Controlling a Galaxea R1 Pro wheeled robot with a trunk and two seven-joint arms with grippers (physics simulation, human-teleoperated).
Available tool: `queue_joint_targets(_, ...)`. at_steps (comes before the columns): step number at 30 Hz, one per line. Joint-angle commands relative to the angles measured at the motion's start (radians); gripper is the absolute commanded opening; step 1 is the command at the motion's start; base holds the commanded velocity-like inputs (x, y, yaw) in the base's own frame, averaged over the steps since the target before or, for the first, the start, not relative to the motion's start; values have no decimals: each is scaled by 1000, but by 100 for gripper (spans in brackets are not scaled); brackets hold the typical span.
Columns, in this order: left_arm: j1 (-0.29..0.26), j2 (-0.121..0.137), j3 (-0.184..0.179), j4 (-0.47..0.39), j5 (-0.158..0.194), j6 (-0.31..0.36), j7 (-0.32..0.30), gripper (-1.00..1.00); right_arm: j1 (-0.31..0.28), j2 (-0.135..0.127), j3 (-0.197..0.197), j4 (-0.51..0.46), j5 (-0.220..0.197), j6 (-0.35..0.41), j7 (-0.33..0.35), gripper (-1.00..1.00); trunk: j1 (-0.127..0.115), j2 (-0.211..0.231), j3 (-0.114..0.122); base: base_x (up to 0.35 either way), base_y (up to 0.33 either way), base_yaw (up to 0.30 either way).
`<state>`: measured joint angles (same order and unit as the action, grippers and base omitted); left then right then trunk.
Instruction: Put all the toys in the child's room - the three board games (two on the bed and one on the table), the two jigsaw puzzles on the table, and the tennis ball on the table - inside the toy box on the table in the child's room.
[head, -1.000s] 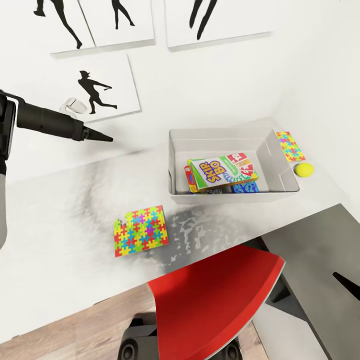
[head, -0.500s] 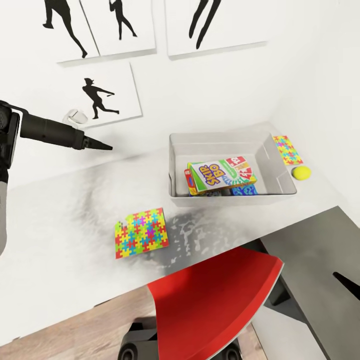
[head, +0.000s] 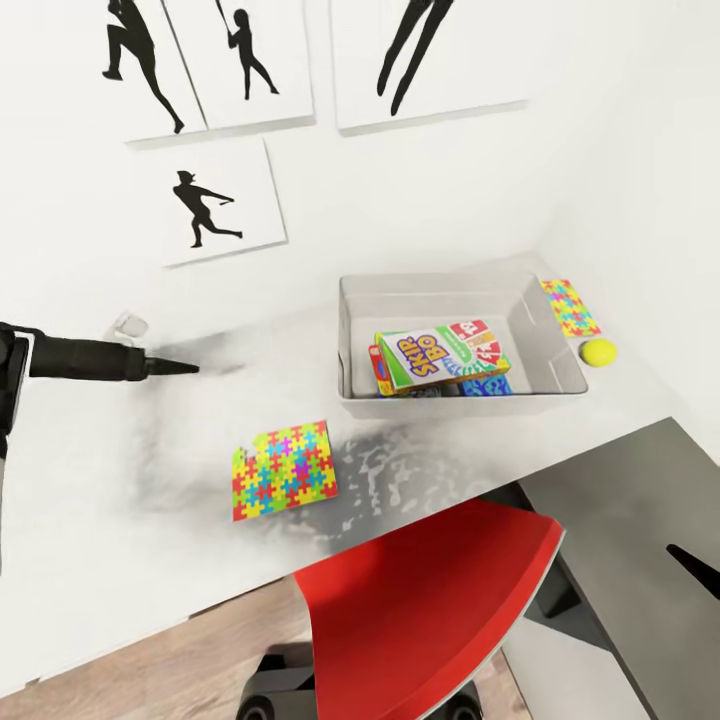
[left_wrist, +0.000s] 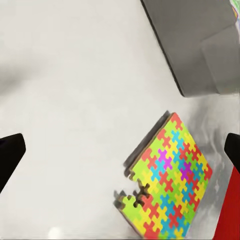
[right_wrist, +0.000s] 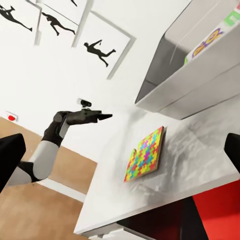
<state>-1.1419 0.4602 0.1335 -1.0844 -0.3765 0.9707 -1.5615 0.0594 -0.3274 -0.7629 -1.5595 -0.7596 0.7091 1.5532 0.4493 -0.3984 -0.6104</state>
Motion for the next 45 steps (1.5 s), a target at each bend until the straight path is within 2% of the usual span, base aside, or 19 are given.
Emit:
queue_joint_targets(1, 39, 1, 51, -2, -10, -14, -9, 100, 0, 0, 0, -1, -3, 10, 1, 100, 1, -2, 1, 0, 0, 0)
queue_joint_targets(2, 57, 2, 77, -3, -10, -26, -9, 100, 0, 0, 0, -1, -3, 10, 1, 100, 1, -2, 2, 0, 0, 0)
queue_joint_targets(3, 93, 3, 129, -4, -9, -44, -9, 100, 0, 0, 0, -1, -3, 10, 1, 100, 1, -2, 4, 0, 0, 0)
queue_joint_targets(4, 111, 3, 155, -4, -9, -52, -9, 100, 0, 0, 0, -1, -3, 10, 1, 100, 1, -2, 5, 0, 0, 0)
queue_joint_targets(5, 147, 3, 204, -6, -8, -63, -9, 100, 0, 0, 0, -1, -3, 10, 1, 100, 1, -2, 7, 0, 0, 0)
queue_joint_targets(7, 198, 2, 264, -10, -8, -72, -9, 100, 0, 1, 0, -1, -3, 10, 1, 100, 1, -2, 10, 0, 0, 0)
queue_joint_targets(10, 261, 3, 330, -15, 0, -79, -9, 100, 0, 1, 0, -1, -3, 9, 0, 100, 1, -2, 15, 0, 0, 0)
queue_joint_targets(14, 317, 2, 391, -15, 30, -80, -9, 100, 0, 1, 0, -1, -3, -4, -1, 100, 1, -2, 22, 0, 0, 0)
queue_joint_targets(17, 368, -2, 438, -15, 78, -78, -9, 100, 0, 1, 0, -1, -3, -14, -1, 100, 1, -2, 27, 0, 0, 0)
queue_joint_targets(19, 408, -3, 468, -16, 131, -76, -9, 100, 0, 1, 0, -1, -3, -17, 0, 100, 1, -2, 30, 0, 0, 0)
queue_joint_targets(20, 436, -4, 485, -16, 173, -76, -9, 100, 0, 1, 0, -1, -3, -18, 0, 100, 1, -2, 32, 0, 0, 0)
queue_joint_targets(21, 450, -3, 492, -16, 196, -76, -9, 100, 0, 1, 0, -1, -3, -19, 0, 100, 1, -2, 33, 0, 0, 0)
queue_joint_targets(22, 479, -3, 503, -16, 243, -77, -9, 100, 0, 1, 0, -1, -3, -20, -1, 100, 1, -2, 35, 0, 0, 0)
queue_joint_targets(23, 494, -2, 507, -16, 267, -78, -9, 100, 0, 1, 0, -1, -3, -20, -1, 100, 1, -2, 37, 0, 0, 0)
queue_joint_targets(24, 521, -1, 513, -16, 311, -79, -9, 100, 0, 1, 0, -1, -3, -21, -1, 100, 1, -2, 38, 0, 0, 0)
queue_joint_targets(27, 564, 0, 518, -21, 375, -80, -9, 100, 0, 1, 0, -1, -2, -21, -1, 100, 1, -2, 43, 0, 0, 0)
queue_joint_targets(29, 580, 1, 521, -27, 399, -80, -9, 100, 1, 1, 0, -1, -2, -22, -1, 100, 1, -2, 46, 0, 0, 0)
queue_joint_targets(35, 595, 3, 522, -40, 420, -79, -9, 100, 1, 9, 0, -1, -1, -23, -1, 100, 1, -2, 56, 0, 0, 0)
queue_joint_targets(45, 599, 3, 522, -43, 424, -81, -9, 100, 1, 14, 0, -2, -1, -23, -1, 100, 1, -2, 73, 0, 0, 0)
